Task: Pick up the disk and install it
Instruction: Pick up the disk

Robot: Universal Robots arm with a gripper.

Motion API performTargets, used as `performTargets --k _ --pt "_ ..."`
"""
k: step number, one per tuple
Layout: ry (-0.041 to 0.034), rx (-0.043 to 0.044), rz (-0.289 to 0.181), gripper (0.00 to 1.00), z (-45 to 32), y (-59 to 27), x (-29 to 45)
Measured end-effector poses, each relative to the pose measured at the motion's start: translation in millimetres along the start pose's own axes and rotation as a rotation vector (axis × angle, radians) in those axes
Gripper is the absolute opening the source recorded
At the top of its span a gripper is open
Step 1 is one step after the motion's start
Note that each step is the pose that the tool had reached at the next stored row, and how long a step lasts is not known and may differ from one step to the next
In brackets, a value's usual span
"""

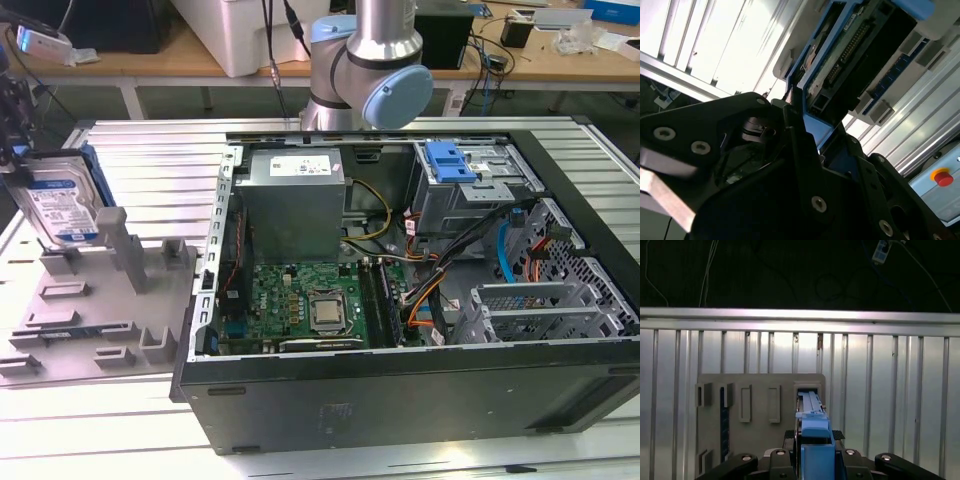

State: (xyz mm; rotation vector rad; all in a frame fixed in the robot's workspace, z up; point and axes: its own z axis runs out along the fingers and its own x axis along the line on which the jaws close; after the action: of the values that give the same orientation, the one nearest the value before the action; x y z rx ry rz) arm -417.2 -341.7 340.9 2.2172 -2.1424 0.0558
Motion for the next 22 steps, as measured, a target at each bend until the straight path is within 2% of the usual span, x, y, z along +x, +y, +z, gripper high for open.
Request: performTargets --k 7,10,15,19,22 --pt "0.0 0.0003 0.0 0.36 -12.7 0.2 0.5" --pt "0.0001 0.0004 0.0 0.36 -22.3 0.4 0.9" --pt "0.0 0.0006 0.0 0.36 -33.7 0.5 1.7" --pt "0.0001 0.0006 0.0 0.36 -37.1 0.6 1.9" --pt "0.0001 0.0006 0.0 0.36 -43.1 0.7 2.3"
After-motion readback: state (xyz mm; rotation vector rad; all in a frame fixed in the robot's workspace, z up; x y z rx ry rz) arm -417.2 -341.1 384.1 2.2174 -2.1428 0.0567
